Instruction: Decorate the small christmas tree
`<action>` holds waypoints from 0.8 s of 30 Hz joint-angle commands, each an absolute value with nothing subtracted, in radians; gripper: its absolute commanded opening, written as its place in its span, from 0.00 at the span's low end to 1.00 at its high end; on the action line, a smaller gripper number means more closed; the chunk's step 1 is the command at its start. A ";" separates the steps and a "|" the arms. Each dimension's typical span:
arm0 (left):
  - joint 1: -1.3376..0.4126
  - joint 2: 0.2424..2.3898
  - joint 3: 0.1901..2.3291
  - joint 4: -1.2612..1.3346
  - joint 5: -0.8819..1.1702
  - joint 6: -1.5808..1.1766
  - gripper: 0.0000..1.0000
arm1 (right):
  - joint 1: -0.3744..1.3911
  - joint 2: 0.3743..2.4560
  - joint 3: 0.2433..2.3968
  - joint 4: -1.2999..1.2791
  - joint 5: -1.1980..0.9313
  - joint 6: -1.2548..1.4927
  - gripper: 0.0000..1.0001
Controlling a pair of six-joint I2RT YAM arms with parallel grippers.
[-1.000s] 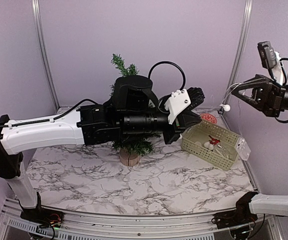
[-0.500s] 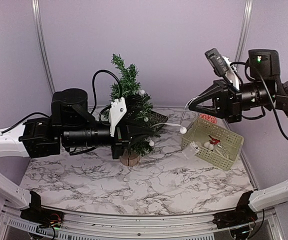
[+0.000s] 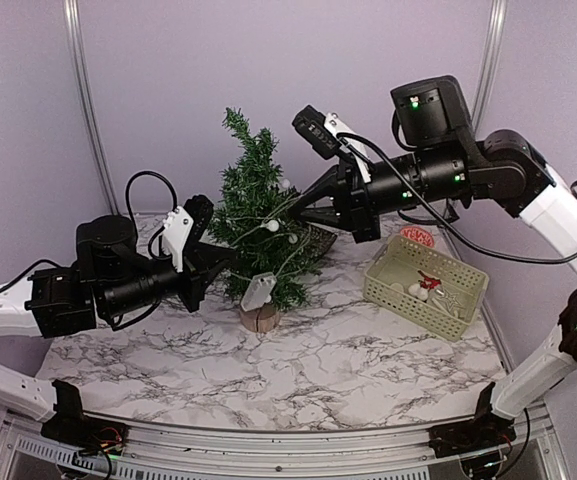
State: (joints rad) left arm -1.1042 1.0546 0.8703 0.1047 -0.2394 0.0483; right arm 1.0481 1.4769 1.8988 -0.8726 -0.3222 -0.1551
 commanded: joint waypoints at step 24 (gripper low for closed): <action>-0.835 1.198 0.796 0.309 -0.296 -0.136 0.00 | 1.077 1.822 2.218 -0.860 -0.284 -0.137 0.00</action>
State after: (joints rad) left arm -0.8631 1.1732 0.8036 0.2584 -0.3096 -0.1192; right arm 1.0672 1.8149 2.1689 -0.9070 -0.2443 -0.1619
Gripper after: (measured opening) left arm 0.004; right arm 0.008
